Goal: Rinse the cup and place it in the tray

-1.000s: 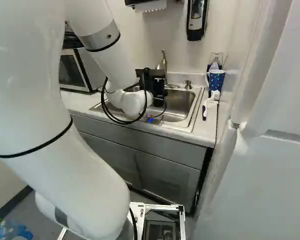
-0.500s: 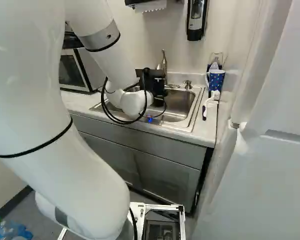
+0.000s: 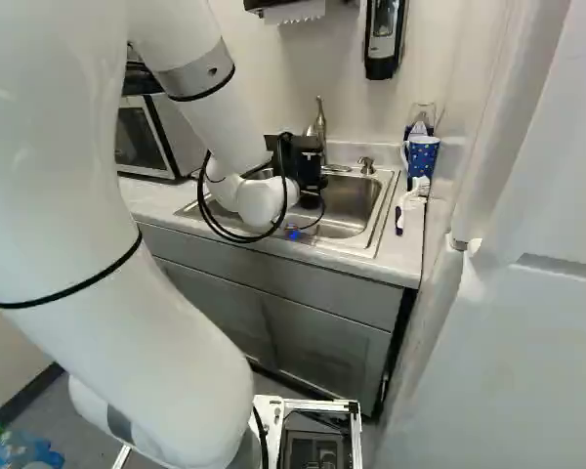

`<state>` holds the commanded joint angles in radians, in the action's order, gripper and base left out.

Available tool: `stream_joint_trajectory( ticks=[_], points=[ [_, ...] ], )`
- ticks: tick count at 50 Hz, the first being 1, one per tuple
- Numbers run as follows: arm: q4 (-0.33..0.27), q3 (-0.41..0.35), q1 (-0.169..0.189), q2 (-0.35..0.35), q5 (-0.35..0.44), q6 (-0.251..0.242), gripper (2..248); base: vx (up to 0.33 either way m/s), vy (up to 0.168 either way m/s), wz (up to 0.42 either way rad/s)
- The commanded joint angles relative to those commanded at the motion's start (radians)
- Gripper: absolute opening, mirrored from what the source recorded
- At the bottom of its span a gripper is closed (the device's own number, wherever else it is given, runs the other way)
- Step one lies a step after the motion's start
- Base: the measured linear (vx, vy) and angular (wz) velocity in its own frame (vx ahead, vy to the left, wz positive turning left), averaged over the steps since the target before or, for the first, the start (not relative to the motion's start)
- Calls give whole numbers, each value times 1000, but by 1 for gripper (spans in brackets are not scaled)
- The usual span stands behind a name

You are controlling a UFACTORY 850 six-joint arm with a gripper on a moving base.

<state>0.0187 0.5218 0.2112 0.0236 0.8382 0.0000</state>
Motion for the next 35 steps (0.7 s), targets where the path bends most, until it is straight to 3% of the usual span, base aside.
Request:
stream_joint_trajectory(
  ticks=[35],
  points=[
    [0,0,0,0,0,0,126,0,0,0]
  ],
)
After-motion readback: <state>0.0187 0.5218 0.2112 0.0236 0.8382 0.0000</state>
